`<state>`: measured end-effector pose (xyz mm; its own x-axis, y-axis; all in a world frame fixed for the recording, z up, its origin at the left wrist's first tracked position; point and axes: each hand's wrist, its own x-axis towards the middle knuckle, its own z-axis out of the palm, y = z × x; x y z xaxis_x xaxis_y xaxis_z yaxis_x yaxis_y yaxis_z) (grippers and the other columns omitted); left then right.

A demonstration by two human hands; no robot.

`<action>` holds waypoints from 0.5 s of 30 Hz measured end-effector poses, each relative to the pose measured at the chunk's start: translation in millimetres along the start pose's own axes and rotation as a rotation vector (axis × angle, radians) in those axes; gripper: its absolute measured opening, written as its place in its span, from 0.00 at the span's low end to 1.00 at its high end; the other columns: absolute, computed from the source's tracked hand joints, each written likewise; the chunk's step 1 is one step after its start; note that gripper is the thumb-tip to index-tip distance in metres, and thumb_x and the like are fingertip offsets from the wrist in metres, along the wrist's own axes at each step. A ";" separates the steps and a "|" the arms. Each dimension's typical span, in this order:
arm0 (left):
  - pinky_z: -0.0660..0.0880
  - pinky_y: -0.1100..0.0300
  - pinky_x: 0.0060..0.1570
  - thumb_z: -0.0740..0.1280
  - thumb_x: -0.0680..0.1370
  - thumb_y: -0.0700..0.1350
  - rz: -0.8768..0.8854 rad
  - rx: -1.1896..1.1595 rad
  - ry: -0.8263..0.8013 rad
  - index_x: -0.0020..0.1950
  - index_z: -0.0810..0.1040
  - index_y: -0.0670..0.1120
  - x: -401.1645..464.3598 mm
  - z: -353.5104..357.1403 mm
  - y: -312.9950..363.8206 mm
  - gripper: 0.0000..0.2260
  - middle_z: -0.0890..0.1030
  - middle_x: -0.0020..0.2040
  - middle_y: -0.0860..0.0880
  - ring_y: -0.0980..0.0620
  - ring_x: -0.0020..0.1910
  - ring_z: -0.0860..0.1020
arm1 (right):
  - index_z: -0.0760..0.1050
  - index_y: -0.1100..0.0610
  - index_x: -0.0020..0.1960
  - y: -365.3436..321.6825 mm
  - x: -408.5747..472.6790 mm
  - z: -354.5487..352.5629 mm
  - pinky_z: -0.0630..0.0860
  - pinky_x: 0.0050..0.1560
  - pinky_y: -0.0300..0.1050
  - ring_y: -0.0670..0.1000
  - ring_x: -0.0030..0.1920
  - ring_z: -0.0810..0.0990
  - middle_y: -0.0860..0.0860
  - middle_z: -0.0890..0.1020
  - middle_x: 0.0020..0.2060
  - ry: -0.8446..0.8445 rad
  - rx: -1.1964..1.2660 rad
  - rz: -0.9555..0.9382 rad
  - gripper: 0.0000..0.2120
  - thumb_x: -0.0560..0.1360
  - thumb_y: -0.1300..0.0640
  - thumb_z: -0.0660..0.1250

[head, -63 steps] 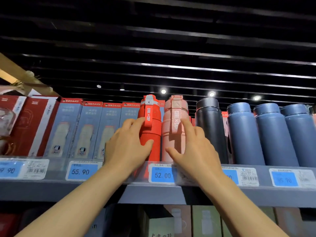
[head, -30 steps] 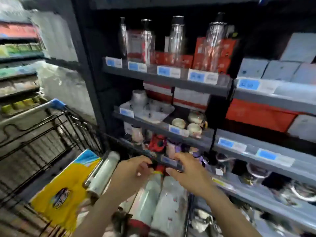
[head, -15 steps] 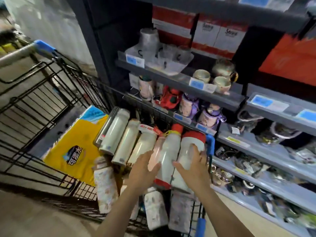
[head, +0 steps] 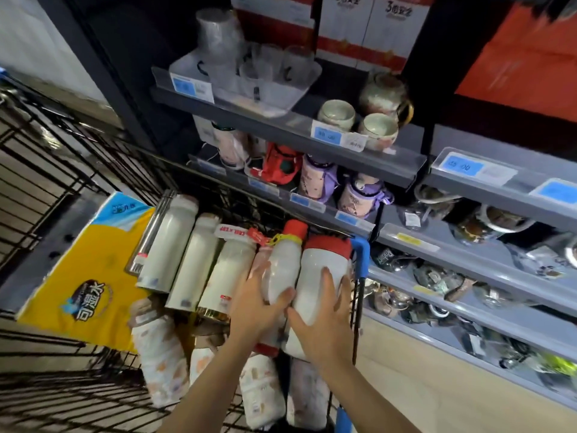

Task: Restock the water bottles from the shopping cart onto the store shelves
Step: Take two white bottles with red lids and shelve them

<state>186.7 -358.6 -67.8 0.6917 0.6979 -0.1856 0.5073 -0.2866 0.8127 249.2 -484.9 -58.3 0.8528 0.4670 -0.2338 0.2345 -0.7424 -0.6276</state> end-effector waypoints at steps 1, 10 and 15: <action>0.72 0.50 0.61 0.68 0.67 0.67 -0.025 -0.018 0.000 0.70 0.63 0.60 1.0 -0.3 -0.2 0.34 0.72 0.65 0.56 0.55 0.64 0.72 | 0.40 0.38 0.75 0.7 -0.2 -0.2 0.73 0.63 0.52 0.56 0.74 0.58 0.49 0.41 0.76 0.001 0.014 -0.004 0.44 0.70 0.35 0.66; 0.73 0.66 0.44 0.76 0.69 0.50 -0.175 -0.204 0.067 0.66 0.69 0.58 -12.3 -19.4 6.3 0.29 0.77 0.53 0.62 0.59 0.51 0.78 | 0.44 0.40 0.76 -2.9 -4.6 -4.8 0.74 0.59 0.49 0.54 0.71 0.63 0.50 0.40 0.77 -0.016 0.064 0.002 0.43 0.71 0.38 0.68; 0.79 0.52 0.47 0.76 0.69 0.47 -0.237 -0.401 0.141 0.63 0.70 0.61 -27.4 -56.6 -9.8 0.26 0.80 0.52 0.53 0.55 0.48 0.81 | 0.44 0.41 0.75 -6.4 -1.6 -1.0 0.74 0.59 0.53 0.59 0.70 0.65 0.52 0.47 0.77 0.042 -0.023 0.050 0.43 0.71 0.39 0.68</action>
<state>133.8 -337.7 -39.4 0.4905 0.8037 -0.3370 0.3847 0.1473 0.9112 246.8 -481.4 -53.2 0.8827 0.4083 -0.2328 0.2010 -0.7756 -0.5983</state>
